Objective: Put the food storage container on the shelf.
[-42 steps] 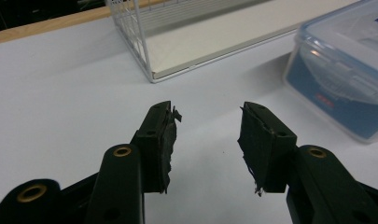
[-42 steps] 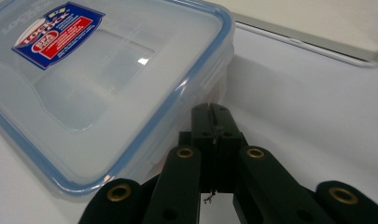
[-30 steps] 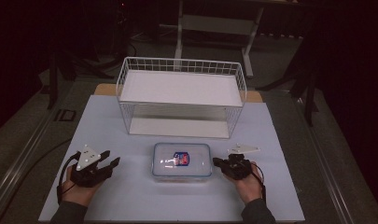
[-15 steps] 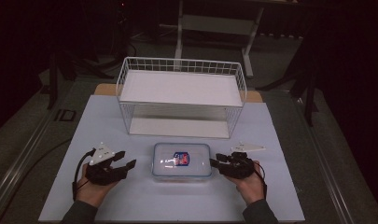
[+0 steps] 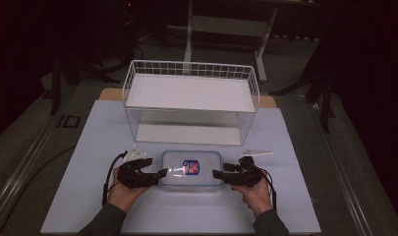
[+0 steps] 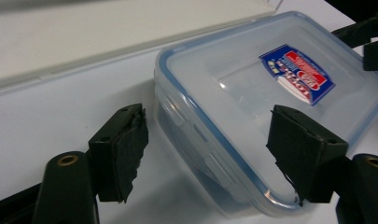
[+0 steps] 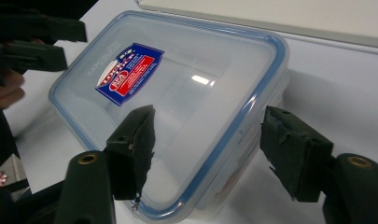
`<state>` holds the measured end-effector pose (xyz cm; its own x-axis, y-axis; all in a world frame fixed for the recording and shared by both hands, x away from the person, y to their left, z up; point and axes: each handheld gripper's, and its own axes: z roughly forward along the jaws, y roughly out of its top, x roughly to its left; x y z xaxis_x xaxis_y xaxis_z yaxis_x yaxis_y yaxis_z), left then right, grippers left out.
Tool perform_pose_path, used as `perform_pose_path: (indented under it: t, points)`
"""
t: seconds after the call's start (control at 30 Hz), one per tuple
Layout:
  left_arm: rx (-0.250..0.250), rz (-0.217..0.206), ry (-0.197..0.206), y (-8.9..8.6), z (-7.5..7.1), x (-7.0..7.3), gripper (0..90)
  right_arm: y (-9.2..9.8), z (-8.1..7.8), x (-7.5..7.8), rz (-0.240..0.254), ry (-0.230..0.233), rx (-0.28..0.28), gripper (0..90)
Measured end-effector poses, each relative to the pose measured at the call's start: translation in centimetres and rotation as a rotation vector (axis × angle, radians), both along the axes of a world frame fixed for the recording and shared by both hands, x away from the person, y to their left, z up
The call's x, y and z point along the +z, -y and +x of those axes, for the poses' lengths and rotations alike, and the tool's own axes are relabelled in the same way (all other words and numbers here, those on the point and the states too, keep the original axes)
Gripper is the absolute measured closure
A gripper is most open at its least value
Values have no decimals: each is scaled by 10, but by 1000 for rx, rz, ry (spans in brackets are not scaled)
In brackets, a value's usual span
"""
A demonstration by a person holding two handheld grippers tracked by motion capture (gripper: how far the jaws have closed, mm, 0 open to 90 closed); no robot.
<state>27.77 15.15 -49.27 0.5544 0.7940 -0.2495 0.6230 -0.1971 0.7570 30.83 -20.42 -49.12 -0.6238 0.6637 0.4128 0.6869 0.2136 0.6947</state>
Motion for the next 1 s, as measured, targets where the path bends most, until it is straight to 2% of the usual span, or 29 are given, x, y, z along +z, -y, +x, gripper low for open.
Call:
perform_pose_path:
  t: [0.13, 0.3, 0.53, 0.67, 0.73, 0.8, 0.87, 1.0]
  points:
    - [17, -72, -51, -3, 8, -7, 240, 4, 3, -1, 38, -22, -3, 347]
    - [7, -122, -90, -4, 13, -10, 241, 1, 7, -7, 21, -49, -4, 286]
    - [13, -183, -133, -8, 18, -15, 247, -1, 12, -14, 82, -114, 0, 262]
    - [18, -258, -194, -12, 21, -21, 256, 0, 14, -16, 90, -138, 19, 236]
    - [14, -292, -221, -15, 22, -24, 267, 1, 15, -17, 96, -155, 21, 235]
    - [7, -313, -237, -16, 23, -25, 276, 1, 17, -19, 121, -194, 28, 237]
    - [-6, -322, -245, -16, 23, -25, 295, -1, 18, -21, 125, -200, 25, 226]
    - [-33, -359, -268, -18, 23, -26, 388, 2, 18, -20, 138, -220, 16, 268]
